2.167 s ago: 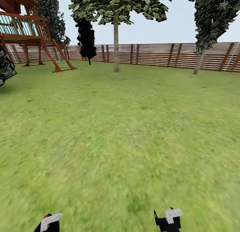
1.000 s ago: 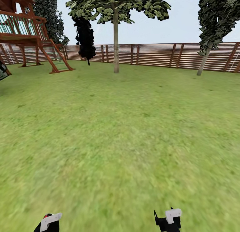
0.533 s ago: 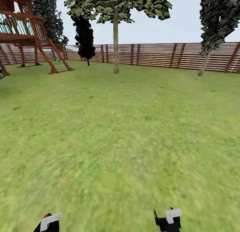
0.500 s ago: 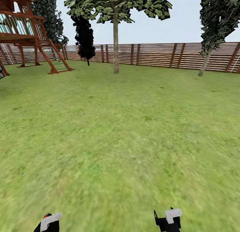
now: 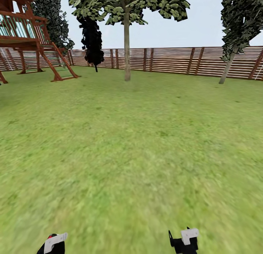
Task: In the garden, pick up the pesticide atomizer on the floor and spray pesticide onto both trees until each tree trunk is fully covered.
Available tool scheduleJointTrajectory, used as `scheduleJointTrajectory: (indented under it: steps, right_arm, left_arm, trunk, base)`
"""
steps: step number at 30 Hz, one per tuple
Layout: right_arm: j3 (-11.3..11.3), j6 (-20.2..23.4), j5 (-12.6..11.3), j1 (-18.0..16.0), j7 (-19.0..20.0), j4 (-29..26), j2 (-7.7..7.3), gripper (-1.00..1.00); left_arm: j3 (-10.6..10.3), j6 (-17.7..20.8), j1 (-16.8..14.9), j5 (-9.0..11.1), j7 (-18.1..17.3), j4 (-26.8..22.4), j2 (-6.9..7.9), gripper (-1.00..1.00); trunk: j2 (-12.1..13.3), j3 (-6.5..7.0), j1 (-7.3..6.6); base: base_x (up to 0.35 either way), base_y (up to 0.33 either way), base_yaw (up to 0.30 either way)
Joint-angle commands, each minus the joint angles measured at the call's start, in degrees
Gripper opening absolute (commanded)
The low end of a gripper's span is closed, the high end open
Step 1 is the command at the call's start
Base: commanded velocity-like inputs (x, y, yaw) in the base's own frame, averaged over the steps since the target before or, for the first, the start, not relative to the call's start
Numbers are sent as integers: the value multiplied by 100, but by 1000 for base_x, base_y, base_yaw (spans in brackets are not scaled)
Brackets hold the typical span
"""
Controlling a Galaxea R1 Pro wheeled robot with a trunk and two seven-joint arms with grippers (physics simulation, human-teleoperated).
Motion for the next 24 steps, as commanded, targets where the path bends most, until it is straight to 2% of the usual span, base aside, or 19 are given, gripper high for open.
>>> scheduleJointTrajectory:
  steps: [1, 24]
  right_arm:
    - [45, -5, 27, -3, -60, 3, 1, 100]
    - [46, -5, 27, -3, -60, 3, 3, 100]
  left_arm:
    - [-38, -15, -3, 11, 44, 0, 2, -100]
    - [-39, -12, -3, 7, 51, 1, 0, -100]
  trunk:
    - [-2, -5, 3]
    - [-2, -5, 3]
  base:
    - [340, 0, 0]
    - [340, 0, 0]
